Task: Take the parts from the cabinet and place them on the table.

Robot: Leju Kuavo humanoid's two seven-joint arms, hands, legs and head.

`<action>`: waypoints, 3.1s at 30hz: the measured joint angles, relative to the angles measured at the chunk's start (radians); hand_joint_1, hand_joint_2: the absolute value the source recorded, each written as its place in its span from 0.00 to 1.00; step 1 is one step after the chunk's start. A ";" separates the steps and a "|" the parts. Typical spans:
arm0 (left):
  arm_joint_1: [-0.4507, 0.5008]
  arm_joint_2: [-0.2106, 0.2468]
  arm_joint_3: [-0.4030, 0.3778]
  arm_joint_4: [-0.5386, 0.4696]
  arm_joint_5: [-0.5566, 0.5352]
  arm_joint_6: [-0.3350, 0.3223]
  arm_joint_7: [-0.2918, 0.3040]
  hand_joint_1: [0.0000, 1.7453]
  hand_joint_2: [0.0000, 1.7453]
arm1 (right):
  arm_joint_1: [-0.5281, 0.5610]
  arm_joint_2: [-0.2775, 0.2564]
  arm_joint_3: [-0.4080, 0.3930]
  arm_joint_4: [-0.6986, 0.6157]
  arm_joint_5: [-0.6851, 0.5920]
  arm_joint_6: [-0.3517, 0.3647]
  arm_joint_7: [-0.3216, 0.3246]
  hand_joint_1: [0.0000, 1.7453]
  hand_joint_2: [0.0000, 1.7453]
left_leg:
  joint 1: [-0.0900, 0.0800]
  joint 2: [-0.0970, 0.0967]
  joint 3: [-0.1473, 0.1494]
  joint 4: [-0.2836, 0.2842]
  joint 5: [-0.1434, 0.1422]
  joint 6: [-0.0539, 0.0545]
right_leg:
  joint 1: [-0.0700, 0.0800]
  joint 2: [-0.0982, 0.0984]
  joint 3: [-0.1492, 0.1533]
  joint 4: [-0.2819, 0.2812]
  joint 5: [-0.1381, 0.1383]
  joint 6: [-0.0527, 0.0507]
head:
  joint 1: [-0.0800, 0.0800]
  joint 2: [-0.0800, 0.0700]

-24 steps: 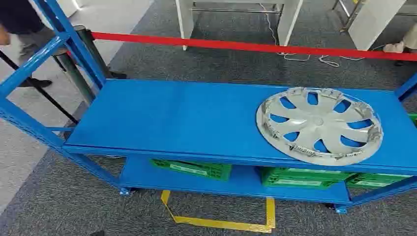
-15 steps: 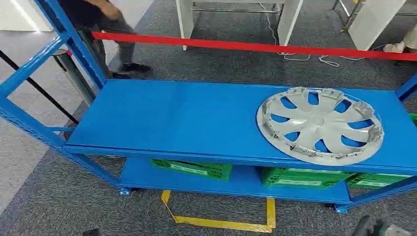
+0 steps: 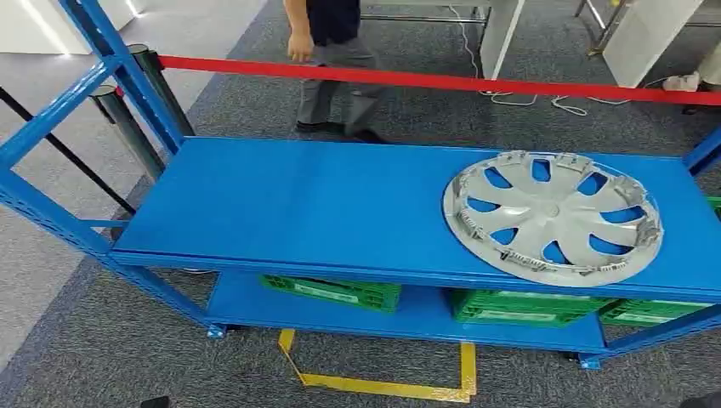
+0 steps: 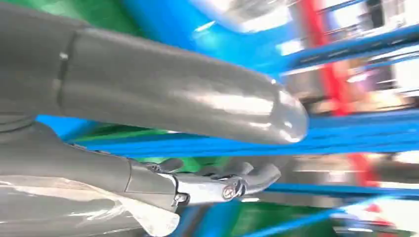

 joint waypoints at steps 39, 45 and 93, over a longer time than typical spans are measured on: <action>-0.005 0.016 0.025 0.000 -0.122 -0.085 0.059 0.00 0.00 | 0.011 -0.242 0.298 -0.390 0.306 -0.069 0.239 0.00 0.00 | -0.001 0.000 0.001 0.001 0.000 0.001 | -0.002 0.000 0.001 0.000 0.001 0.001 | 0.000 0.000; -0.005 0.019 0.025 0.000 -0.132 -0.114 0.048 0.00 0.00 | 0.011 -0.273 0.367 -0.395 0.396 -0.150 0.191 0.00 0.00 | -0.001 0.000 0.000 0.001 0.000 0.000 | -0.001 0.001 0.000 0.000 0.001 0.001 | 0.000 0.000; -0.023 0.032 0.024 0.000 -0.243 -0.164 0.096 0.00 0.00 | -0.354 -0.643 0.805 0.067 0.883 0.021 0.364 0.00 0.00 | -0.001 0.000 -0.001 0.003 0.001 0.002 | -0.002 0.000 0.000 0.000 0.003 0.004 | 0.000 0.000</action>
